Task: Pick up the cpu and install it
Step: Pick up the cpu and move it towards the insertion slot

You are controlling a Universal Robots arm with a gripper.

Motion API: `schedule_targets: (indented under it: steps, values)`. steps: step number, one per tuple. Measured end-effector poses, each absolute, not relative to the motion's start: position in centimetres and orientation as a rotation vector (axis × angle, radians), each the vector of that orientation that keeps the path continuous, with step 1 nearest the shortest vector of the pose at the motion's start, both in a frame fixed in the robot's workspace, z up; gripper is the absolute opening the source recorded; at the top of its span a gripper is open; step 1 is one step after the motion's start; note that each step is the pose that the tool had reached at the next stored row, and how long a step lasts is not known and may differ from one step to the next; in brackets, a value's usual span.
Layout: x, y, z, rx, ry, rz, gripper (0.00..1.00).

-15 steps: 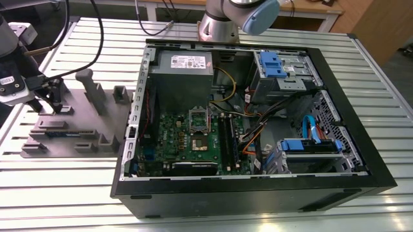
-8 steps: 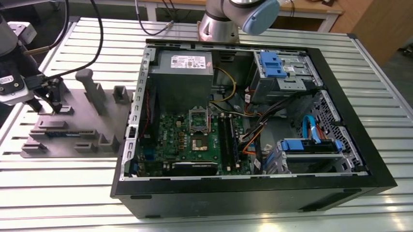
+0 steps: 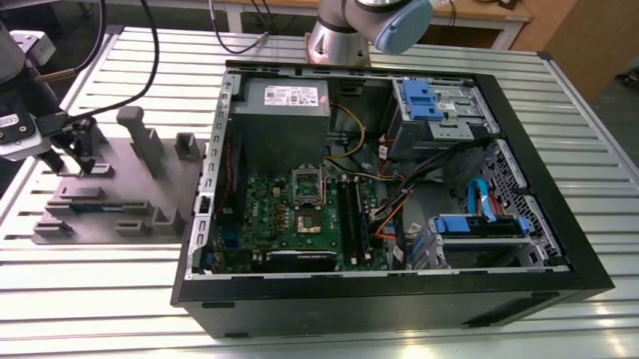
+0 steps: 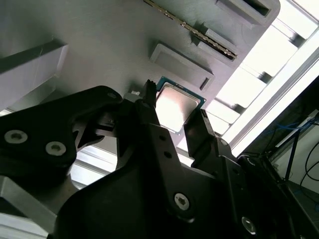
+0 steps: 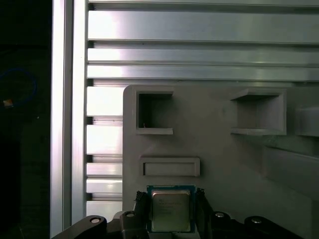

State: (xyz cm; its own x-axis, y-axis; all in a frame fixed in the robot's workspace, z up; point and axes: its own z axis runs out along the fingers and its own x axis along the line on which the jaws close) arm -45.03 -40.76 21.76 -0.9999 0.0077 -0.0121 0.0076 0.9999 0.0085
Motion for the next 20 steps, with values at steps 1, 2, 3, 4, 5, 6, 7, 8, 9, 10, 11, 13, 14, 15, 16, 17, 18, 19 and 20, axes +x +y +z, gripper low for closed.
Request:
schedule_targets:
  steps: [1, 2, 3, 4, 5, 6, 7, 8, 9, 10, 11, 13, 14, 15, 16, 17, 18, 19, 20]
  values:
    - [-45.03, -40.76, 21.76, 0.012, 3.129, 0.013, 0.47]
    - [-45.03, -40.77, 21.77, 0.012, 3.129, 0.013, 0.47]
    - [-45.03, -40.77, 21.78, 0.012, 3.13, 0.013, 0.47]
    - [-45.03, -40.77, 21.79, 0.012, 3.13, 0.013, 0.47]
    - [-45.03, -40.77, 21.79, 0.012, 3.13, 0.013, 0.47]
    - [-45.03, -40.77, 21.79, 0.012, 3.13, 0.013, 0.47]
    - [-45.03, -40.77, 21.79, 0.012, 3.13, 0.013, 0.47]
    - [-45.03, -40.77, 21.81, 0.012, 3.13, 0.013, 0.47]
    - [-45.04, -40.77, 21.86, 0.012, 3.13, 0.013, 0.47]
    - [-45.04, -40.77, 21.91, 0.012, 3.13, 0.013, 0.47]
    - [-45.03, -40.77, 21.95, 0.012, 3.13, 0.013, 0.47]
    - [-45.03, -40.77, 22.06, 0.012, 3.13, 0.013, 0.47]
    - [-45.04, -40.77, 22.14, 0.012, 3.13, 0.013, 0.47]
    - [-45.03, -40.77, 22.25, 0.012, 3.13, 0.013, 0.47]
    - [-45.03, -40.77, 22.31, 0.012, 3.13, 0.013, 0.47]
    - [-45.03, -40.76, 22.3, 0.012, 3.129, 0.013, 0.47]
    - [-45.03, -40.76, 22.3, 0.012, 3.129, 0.013, 0.47]
    - [-45.03, -40.77, 22.33, 0.012, 3.13, 0.013, 0.47]
    - [-45.03, -40.77, 22.34, 0.012, 3.13, 0.013, 0.47]
